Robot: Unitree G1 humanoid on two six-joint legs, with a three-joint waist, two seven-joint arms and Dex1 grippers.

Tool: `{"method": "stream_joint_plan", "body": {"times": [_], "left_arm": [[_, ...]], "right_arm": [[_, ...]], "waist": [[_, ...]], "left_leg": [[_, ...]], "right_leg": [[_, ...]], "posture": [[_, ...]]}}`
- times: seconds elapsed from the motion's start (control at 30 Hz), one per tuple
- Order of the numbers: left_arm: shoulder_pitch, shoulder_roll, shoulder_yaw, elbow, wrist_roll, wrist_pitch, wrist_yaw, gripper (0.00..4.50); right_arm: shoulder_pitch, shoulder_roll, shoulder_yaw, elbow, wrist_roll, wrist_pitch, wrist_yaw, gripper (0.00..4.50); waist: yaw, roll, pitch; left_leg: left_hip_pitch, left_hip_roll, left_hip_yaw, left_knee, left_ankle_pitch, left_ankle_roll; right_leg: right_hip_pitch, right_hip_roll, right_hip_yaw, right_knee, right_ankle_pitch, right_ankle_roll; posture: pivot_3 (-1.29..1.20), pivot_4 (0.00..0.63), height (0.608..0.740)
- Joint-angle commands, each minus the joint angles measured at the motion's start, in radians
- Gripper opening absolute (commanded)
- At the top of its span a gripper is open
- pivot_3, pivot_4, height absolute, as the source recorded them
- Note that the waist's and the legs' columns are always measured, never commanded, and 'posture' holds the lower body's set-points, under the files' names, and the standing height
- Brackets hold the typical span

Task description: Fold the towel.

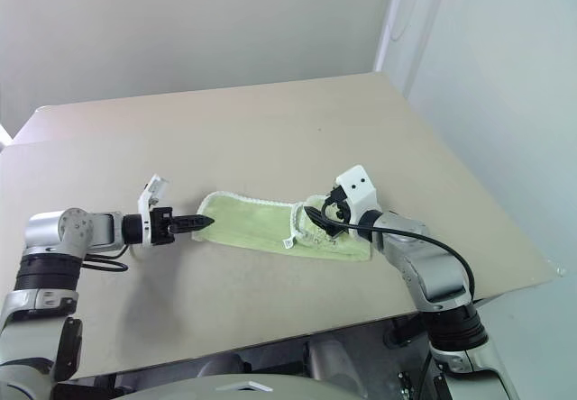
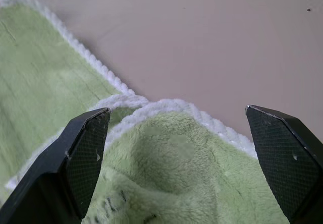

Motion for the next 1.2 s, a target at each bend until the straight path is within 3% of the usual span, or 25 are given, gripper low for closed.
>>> {"method": "stream_joint_plan", "body": {"times": [0.03, 0.23, 0.33, 0.43, 0.6, 0.7, 0.83, 1.2], "left_arm": [[-0.008, 0.083, 0.011, -0.043, -0.004, -0.021, -0.034, 0.02], [0.002, 0.216, 0.006, -0.016, 0.009, -0.059, -0.085, 0.02], [-0.001, 0.333, -0.011, 0.023, 0.041, -0.11, -0.151, 0.02], [-0.031, 0.362, -0.05, 0.068, 0.068, -0.162, -0.19, 0.02], [-0.184, 0.288, -0.143, 0.048, 0.082, -0.177, -0.235, 0.02], [-0.204, 0.281, -0.156, 0.054, 0.091, -0.176, -0.247, 0.02], [-0.355, 0.149, -0.291, 0.012, 0.081, -0.161, -0.338, 0.02], [-0.504, -0.002, -0.531, 0.112, 0.19, -0.286, -0.555, 0.02]], "right_arm": [[0.002, -0.015, -0.033, -0.082, 0.05, -0.008, 0.058, 4.5], [0.026, -0.053, -0.042, -0.133, 0.096, -0.004, 0.133, 4.5], [0.049, -0.092, -0.071, -0.207, 0.176, -0.004, 0.222, 4.5], [0.06, -0.139, -0.058, -0.233, 0.187, -0.018, 0.272, 4.5], [0.051, -0.198, -0.023, -0.249, 0.173, -0.025, 0.324, 4.5], [0.049, -0.205, -0.019, -0.246, 0.169, -0.028, 0.328, 4.5], [0.057, -0.214, -0.034, -0.24, 0.137, -0.026, 0.287, 4.5], [0.157, -0.236, -0.109, -0.321, 0.15, 0.006, 0.208, 4.5]], "waist": [[0.0, 0.0, 0.0], [0.0, 0.0, 0.001], [0.0, -0.002, 0.001], [0.001, -0.002, 0.001], [0.018, -0.004, 0.001], [0.002, -0.005, 0.001], [0.013, -0.005, 0.001], [0.004, -0.005, 0.001]], "left_leg": [[0.0, 0.0, 0.0, 0.0, 0.0, 0.0], [-0.002, 0.0, 0.0, -0.001, 0.0, 0.0], [-0.001, 0.0, 0.0, -0.001, 0.0, 0.0], [-0.001, 0.0, 0.0, -0.001, 0.0, 0.0], [-0.001, 0.0, -0.001, 0.001, 0.0, -0.001], [-0.003, -0.001, 0.0, 0.001, 0.0, 0.0], [-0.003, 0.0, -0.001, -0.001, 0.0, -0.001], [-0.003, -0.001, 0.0, 0.0, 0.0, 0.0]], "right_leg": [[-0.001, 0.0, 0.0, 0.0, 0.0, 0.0], [-0.003, 0.0, 0.0, 0.0, 0.0, 0.0], [-0.004, 0.0, 0.0, 0.0, 0.0, 0.0], [-0.006, 0.001, -0.001, 0.0, 0.0, 0.0], [-0.006, 0.0, -0.001, -0.001, 0.0, 0.0], [-0.005, 0.0, 0.0, -0.001, 0.0, 0.0], [-0.004, 0.001, 0.0, -0.001, 0.0, 0.0], [-0.003, 0.002, 0.002, 0.0, -0.001, 0.0]], "posture": [[0.0, 0.0, 0.712], [0.0, 0.0, 0.712], [0.0, 0.0, 0.712], [0.0, 0.0, 0.712], [0.0, 0.0, 0.712], [0.0, 0.0, 0.712], [0.0, 0.0, 0.712], [0.0, 0.0, 0.712]]}}
